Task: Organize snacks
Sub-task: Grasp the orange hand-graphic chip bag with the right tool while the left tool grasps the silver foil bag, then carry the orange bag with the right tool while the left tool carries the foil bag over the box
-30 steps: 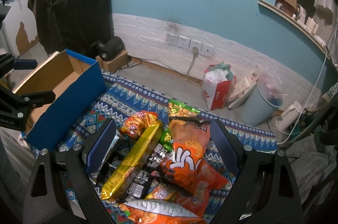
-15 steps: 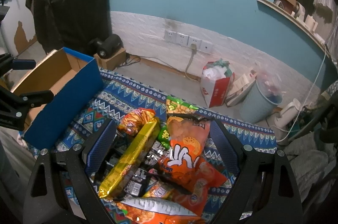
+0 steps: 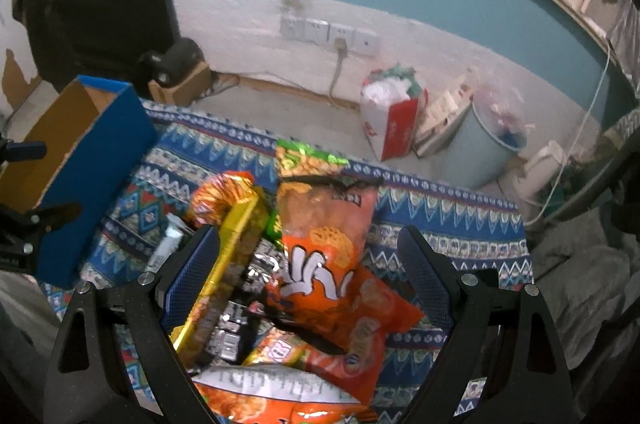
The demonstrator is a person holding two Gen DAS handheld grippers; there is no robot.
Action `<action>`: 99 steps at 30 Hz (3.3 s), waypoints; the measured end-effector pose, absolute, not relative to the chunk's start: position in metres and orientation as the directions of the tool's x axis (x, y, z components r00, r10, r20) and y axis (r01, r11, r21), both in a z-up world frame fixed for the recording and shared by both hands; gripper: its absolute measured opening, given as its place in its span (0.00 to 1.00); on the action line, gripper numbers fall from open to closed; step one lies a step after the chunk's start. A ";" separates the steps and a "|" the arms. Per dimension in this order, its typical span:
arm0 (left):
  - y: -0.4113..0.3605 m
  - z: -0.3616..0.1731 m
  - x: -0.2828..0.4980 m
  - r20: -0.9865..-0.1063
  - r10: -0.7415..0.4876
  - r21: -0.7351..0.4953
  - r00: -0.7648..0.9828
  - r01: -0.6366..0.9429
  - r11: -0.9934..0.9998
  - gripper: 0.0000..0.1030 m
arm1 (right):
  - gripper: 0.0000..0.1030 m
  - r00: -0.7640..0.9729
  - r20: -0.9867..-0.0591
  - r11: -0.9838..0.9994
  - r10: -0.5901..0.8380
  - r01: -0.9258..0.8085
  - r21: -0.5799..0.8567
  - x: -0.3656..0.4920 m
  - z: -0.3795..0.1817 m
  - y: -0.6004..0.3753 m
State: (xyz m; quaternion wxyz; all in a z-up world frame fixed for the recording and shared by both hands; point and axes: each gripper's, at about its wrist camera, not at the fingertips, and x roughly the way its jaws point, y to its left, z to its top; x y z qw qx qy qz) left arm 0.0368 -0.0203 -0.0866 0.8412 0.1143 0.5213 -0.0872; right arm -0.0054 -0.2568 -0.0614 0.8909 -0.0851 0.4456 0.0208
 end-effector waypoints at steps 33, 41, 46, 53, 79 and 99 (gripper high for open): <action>-0.064 -0.209 0.070 -0.977 -0.006 0.071 0.212 0.354 0.933 0.51 | 0.54 0.409 -0.910 0.992 -0.072 -0.067 -0.109 0.040 -0.166 -0.282; -0.065 -0.211 0.058 -0.974 0.010 0.095 0.226 0.369 0.925 0.33 | 0.47 0.444 -0.893 0.991 -0.078 -0.060 -0.117 0.032 -0.151 -0.284; -0.055 -0.194 0.059 -0.965 -0.003 0.091 0.261 0.349 0.933 0.33 | 0.47 0.483 -0.873 0.992 -0.070 -0.059 -0.112 0.027 -0.134 -0.281; -0.052 -0.150 0.054 -0.936 -0.028 0.102 0.350 0.347 0.932 0.32 | 0.47 0.521 -0.852 0.991 -0.054 -0.076 -0.110 0.019 -0.115 -0.270; -0.007 -0.025 0.000 -0.788 -0.108 0.088 0.606 0.285 0.954 0.32 | 0.47 0.644 -0.760 0.978 0.094 -0.204 -0.052 -0.002 -0.050 -0.199; 0.083 -0.005 -0.006 -0.749 -0.023 0.076 0.663 0.120 0.990 0.32 | 0.47 0.643 -0.739 0.946 0.201 -0.323 -0.024 0.017 -0.036 -0.118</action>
